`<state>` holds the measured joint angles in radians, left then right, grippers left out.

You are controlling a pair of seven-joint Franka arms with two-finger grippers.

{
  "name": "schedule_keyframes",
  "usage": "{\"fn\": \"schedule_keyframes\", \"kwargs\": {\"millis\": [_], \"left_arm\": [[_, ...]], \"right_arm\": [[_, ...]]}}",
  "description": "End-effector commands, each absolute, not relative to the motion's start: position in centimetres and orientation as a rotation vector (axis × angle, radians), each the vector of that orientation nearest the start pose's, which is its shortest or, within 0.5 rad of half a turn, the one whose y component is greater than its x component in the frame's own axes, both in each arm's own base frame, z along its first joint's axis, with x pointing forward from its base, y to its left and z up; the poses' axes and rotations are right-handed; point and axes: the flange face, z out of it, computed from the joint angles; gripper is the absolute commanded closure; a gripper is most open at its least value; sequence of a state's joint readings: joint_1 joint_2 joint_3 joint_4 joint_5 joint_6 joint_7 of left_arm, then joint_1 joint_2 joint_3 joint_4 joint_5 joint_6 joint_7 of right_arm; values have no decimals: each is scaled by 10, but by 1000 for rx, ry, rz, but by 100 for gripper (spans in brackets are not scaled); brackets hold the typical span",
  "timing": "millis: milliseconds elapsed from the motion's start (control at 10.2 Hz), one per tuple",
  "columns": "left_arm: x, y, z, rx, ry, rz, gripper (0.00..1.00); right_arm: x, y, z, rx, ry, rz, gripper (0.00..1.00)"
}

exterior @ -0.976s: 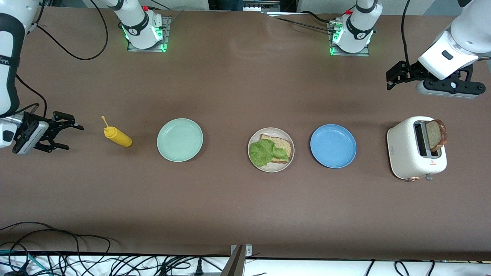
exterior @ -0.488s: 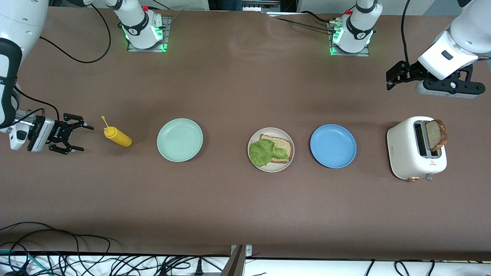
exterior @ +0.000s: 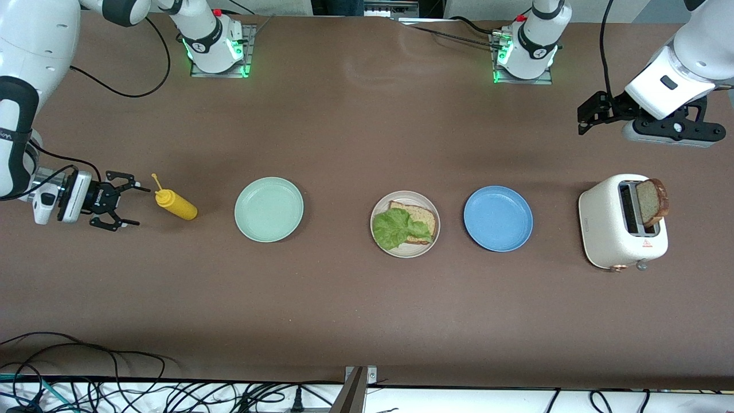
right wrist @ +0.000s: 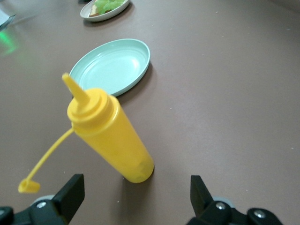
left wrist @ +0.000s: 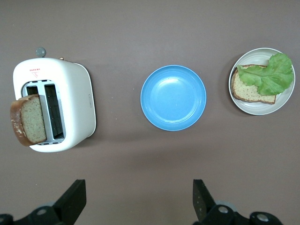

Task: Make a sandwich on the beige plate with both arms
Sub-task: 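Close the right gripper around the yellow squeeze bottle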

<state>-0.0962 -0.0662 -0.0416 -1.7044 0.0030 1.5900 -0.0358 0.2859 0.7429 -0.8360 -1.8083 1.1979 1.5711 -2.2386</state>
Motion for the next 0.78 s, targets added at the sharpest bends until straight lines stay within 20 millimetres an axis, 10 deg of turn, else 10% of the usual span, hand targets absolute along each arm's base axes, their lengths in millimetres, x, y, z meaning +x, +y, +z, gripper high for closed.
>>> {"fn": "schedule_keyframes", "kwargs": {"millis": [0,683], "left_arm": [[527,-73,604,-3102,165,74,0],[528,-73,603,-3101,168,77,0]], "right_arm": [[571,-190,203,-1929,-1379,-682,0],[560,-177,147,-1793,-1370,-748,0]]}}
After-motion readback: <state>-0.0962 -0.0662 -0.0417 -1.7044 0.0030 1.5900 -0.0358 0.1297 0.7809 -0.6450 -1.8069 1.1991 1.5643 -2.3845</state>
